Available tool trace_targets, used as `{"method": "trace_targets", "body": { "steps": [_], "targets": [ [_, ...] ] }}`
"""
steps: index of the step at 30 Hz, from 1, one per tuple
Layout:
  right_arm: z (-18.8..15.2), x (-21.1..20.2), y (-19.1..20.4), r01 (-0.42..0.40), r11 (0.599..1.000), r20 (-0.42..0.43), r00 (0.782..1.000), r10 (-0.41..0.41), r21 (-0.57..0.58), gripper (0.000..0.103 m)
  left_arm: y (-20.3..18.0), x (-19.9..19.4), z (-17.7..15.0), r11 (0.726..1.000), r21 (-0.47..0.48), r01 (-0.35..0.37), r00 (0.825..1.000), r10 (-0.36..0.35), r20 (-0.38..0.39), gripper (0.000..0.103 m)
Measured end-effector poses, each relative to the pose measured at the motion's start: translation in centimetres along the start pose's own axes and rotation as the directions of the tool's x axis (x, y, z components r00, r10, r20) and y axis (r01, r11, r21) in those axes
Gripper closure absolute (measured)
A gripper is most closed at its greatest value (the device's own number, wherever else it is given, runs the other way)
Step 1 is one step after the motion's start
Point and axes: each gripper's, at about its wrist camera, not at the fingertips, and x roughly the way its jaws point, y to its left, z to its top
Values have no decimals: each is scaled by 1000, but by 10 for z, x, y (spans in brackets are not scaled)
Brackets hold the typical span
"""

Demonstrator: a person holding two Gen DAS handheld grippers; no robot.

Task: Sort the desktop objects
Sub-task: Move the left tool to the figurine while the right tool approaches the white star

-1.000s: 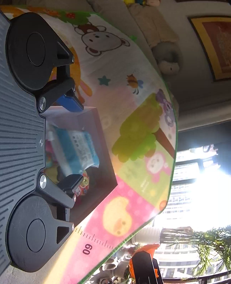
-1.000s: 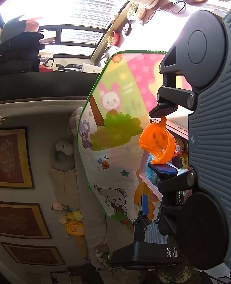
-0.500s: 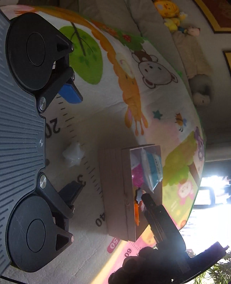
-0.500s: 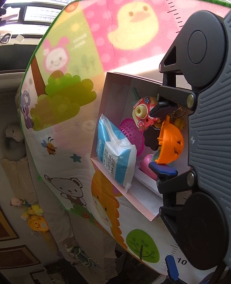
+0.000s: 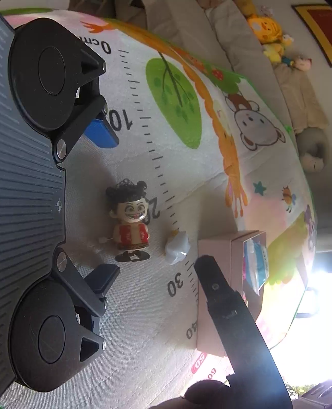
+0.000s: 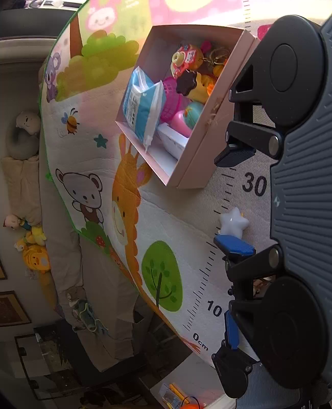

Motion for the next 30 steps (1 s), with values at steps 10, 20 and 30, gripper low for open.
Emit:
{"method": "trace_targets", "body": {
  "steps": [10,20,30],
  "targets": [
    [-15,43,11,6,1000,-92,996,-4,27,68,-1,-6,-4,1000,-27,17,1000,-17,-13,2],
    [-52,-5,-19,89,993,-73,994,-83,82,78,-12,13,12,997,-62,50,998,-52,-40,2],
    [-87,-41,-22,189,978,-13,982,-189,85,72,-17,11,15,998,-53,40,999,-41,-2,30]
  ]
}}
